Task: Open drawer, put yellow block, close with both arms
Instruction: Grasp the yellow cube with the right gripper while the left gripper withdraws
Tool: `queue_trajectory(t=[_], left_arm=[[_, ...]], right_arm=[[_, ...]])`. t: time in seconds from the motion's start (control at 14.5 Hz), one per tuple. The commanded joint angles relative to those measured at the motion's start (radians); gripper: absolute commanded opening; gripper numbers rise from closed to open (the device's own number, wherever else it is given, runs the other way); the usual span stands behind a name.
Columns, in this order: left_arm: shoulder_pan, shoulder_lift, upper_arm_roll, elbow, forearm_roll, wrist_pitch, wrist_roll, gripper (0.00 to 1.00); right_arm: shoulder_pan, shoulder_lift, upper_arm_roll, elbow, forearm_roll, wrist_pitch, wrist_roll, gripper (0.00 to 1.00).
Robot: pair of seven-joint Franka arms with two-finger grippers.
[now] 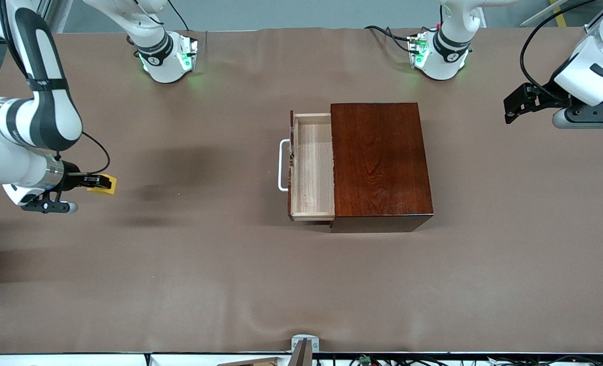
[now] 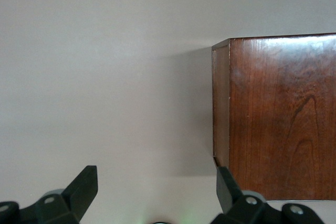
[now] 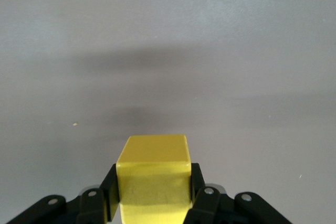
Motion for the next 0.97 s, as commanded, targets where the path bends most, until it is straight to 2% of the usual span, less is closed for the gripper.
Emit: queue_trajectory(t=[0.0,0.48,0.9], left_arm=[[0.011,-0.031,-0.003,-0.020,-0.009,-0.007,0.011,1.00],[0.011,-0.031,-0.005,-0.020,-0.007,-0.009,0.011,1.00],[0.011,-0.040,-0.005,-0.018,-0.007,-0.012,0.011,1.00]], right_arm=[[0.012,-0.032,0.001,0.023,0.038,-0.068,0.013,0.00],[0.128,-0.111,0.003,0.033,0.071,-0.153,0.282,0.00],[0.277,-0.132,0.003,0.056,0.094,-0.190,0.617,0.00]])
